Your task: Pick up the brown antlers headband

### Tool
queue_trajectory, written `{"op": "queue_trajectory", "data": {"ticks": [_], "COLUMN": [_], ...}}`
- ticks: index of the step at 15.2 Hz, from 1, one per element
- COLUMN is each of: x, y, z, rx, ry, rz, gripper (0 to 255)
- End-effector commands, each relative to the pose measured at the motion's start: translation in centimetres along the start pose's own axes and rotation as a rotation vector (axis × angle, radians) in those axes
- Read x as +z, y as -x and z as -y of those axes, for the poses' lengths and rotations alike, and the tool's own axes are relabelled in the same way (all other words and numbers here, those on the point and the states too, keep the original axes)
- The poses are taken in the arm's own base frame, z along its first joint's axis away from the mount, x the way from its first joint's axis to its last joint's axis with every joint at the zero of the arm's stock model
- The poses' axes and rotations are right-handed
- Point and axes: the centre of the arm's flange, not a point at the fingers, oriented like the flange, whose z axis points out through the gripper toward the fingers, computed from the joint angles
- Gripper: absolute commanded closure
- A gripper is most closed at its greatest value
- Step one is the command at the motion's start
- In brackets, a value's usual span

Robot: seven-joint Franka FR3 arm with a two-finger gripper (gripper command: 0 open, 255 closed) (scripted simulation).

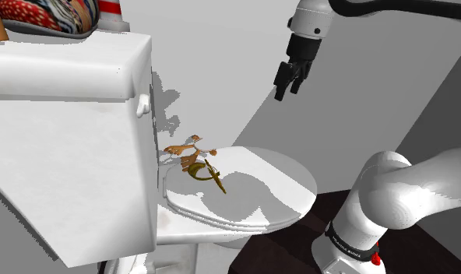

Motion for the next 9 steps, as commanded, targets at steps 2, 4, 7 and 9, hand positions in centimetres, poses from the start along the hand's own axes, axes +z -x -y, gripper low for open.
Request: {"op": "queue_trajectory", "data": {"ticks": [2,4,7,9], "x": [1.0,2.9,5.7,7.6], "y": [-0.9,-2.7,-5.4,-7.2], "z": [0.3,0.8,1.5,2.0], "rx": [0.001,0.004,0.008,0.011], "ry": [0.002,0.005,0.010,0.013], "rz": [0.001,0.002,0.004,0.005], "gripper": [0,0,0,0]}}
